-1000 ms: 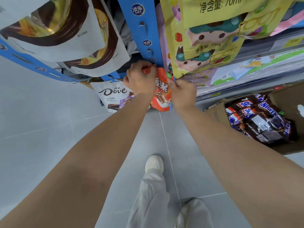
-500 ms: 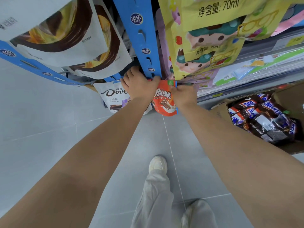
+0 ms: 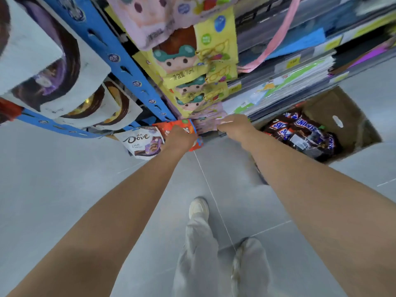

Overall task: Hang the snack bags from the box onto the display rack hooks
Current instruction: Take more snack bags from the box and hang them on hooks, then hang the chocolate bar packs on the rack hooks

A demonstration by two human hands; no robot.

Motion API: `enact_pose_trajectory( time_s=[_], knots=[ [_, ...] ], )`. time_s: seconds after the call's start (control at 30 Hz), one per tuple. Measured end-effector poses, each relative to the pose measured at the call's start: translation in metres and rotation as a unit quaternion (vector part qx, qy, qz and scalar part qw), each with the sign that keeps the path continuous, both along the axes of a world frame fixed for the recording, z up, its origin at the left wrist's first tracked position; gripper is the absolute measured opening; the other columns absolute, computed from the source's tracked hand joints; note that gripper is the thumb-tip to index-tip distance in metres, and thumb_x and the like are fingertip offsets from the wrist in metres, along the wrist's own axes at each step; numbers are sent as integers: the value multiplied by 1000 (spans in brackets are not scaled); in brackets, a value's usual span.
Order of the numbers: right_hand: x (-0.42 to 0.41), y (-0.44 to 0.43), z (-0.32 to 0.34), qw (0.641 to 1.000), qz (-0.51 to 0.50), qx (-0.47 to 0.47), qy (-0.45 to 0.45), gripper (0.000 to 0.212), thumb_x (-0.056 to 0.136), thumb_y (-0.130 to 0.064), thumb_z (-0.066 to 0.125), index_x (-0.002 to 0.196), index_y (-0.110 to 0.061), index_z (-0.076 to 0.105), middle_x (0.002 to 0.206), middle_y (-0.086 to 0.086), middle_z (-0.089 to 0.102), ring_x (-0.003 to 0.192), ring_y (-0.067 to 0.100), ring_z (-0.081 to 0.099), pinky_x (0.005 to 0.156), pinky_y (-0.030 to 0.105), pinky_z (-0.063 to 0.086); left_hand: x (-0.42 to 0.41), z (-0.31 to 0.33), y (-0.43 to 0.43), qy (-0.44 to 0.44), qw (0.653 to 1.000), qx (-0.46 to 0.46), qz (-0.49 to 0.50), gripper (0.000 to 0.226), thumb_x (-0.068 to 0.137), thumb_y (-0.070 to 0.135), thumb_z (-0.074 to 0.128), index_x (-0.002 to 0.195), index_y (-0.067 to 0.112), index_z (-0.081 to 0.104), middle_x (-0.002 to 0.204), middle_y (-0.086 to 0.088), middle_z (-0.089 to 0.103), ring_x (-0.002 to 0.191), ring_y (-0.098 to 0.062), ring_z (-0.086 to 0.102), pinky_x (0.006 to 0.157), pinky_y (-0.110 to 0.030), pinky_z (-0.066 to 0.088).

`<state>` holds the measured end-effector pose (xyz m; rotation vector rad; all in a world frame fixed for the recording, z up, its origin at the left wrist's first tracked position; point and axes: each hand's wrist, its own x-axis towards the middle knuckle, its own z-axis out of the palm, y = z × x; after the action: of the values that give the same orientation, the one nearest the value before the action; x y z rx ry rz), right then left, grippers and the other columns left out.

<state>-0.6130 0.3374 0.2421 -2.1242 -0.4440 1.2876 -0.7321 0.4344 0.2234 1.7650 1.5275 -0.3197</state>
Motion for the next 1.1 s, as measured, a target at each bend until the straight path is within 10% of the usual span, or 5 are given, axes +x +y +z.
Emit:
enact_pose_trajectory(
  time_s=[0.33, 0.5, 0.9, 1.0, 1.1],
  knots=[
    [76, -140, 155, 970, -234, 49, 52, 43, 93, -19, 55, 132, -4, 50, 134, 21, 51, 124, 33, 49, 86, 34, 43, 123, 158, -114, -33, 974, 22, -221, 27, 80, 22, 50, 59, 7, 41, 66, -22, 50, 65, -35, 50, 50, -26, 28],
    [114, -201, 184, 945, -314, 64, 69, 37, 94, -18, 54, 129, -5, 51, 129, 15, 56, 115, 27, 56, 89, 38, 47, 167, 173, -151, -27, 961, 31, -274, 37, 79, 31, 53, 103, 2, 55, 114, -22, 61, 109, -41, 55, 96, -47, 44],
    [187, -287, 63, 872, -480, 0, 94, 14, 93, -10, 50, 83, -11, 61, 97, 9, 54, 87, 19, 49, 56, 24, 32, 296, 34, -165, 83, 910, 53, -403, 46, 86, 38, 55, 120, 8, 48, 122, -16, 56, 114, -36, 51, 97, -45, 44],
    [198, -295, 12, 852, -509, -12, 125, 15, 94, -11, 48, 86, -8, 60, 96, 16, 55, 121, 15, 33, 57, 25, 31, 318, -24, -171, 85, 907, 50, -409, 47, 79, 42, 59, 111, 8, 55, 111, -14, 63, 102, -35, 59, 89, -42, 50],
    [207, -299, -48, 845, -515, -19, 141, 29, 95, -10, 46, 119, 2, 57, 106, 26, 60, 79, 27, 51, 53, 23, 26, 328, -93, -178, 82, 905, 21, -417, 63, 66, 43, 56, 114, 3, 55, 114, -23, 62, 104, -39, 59, 92, -49, 48]
  ],
)
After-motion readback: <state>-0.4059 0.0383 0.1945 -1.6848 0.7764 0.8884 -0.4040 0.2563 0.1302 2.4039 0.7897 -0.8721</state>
